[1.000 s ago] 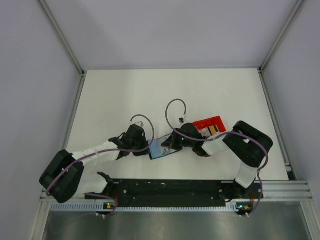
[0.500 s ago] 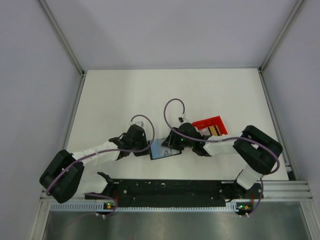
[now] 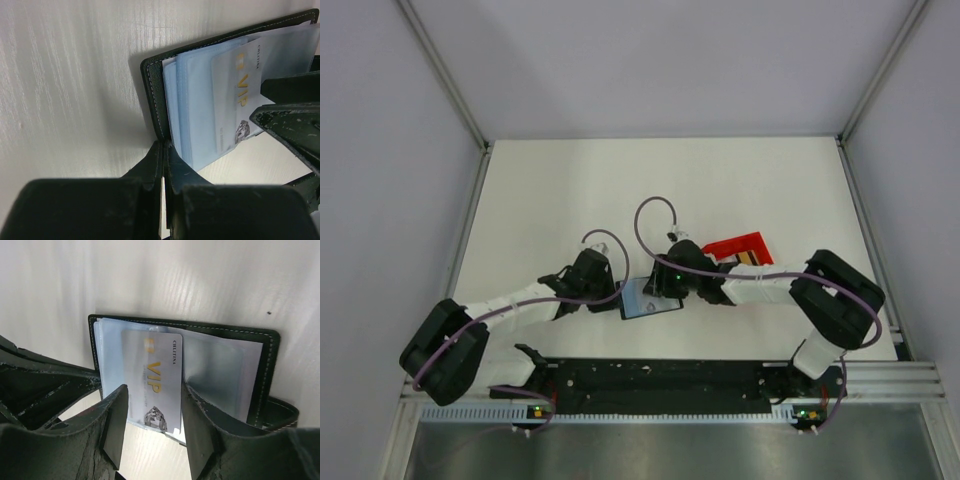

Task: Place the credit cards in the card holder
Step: Insert the credit card into the card holder.

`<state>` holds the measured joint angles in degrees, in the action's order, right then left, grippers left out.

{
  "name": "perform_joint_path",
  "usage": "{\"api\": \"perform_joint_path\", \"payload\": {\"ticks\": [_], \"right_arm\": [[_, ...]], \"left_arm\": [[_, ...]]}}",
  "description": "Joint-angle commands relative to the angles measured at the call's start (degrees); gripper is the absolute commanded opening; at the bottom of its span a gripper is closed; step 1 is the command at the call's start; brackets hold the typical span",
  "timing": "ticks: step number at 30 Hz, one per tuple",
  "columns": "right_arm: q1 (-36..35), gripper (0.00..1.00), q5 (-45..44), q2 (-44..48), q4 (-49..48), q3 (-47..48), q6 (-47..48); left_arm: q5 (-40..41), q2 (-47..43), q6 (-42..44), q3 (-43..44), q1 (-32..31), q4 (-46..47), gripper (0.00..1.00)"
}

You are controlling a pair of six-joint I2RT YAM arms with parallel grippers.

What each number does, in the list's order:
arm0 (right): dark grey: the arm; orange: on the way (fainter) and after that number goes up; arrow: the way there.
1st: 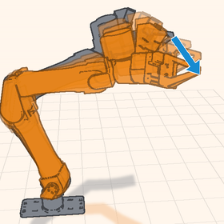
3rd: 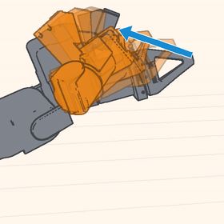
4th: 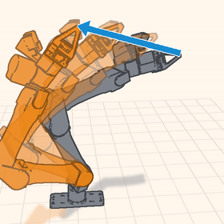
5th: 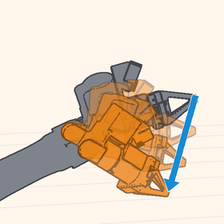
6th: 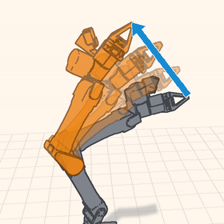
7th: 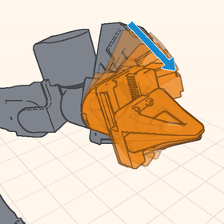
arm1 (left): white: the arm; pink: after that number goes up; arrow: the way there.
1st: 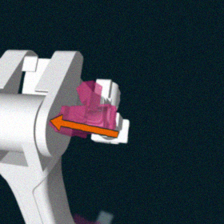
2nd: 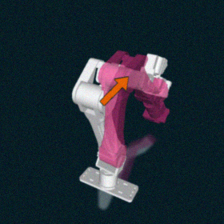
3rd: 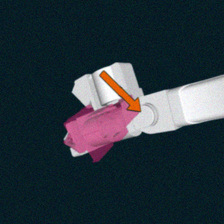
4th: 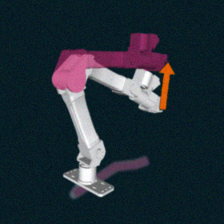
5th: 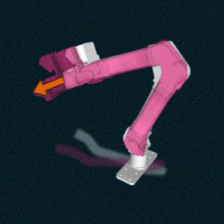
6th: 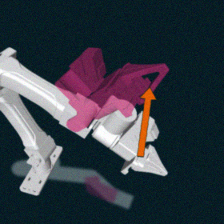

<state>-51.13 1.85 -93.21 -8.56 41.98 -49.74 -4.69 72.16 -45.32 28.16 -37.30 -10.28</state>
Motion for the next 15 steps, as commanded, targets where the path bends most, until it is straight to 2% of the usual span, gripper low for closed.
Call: {"api": "perform_joint_path", "payload": {"ticks": [1,8,15], "right_arm": [[-1.86,0.46,2.63,-1.8,-0.32,3.11,1.84],[-3.62,0.44,5.1,-4.26,-0.15,6.27,2.27],[-3.8,0.42,7.47,-3.82,-4.27,5.75,1.92]], "left_arm": [[-0.5,0.26,0.41,-0.39,-0.23,1.85,0.0],[-0.94,0.26,0.49,-0.21,-0.14,2.37,0.0],[-1.02,0.17,0.58,-0.13,-0.14,2.64,0.0]]}}
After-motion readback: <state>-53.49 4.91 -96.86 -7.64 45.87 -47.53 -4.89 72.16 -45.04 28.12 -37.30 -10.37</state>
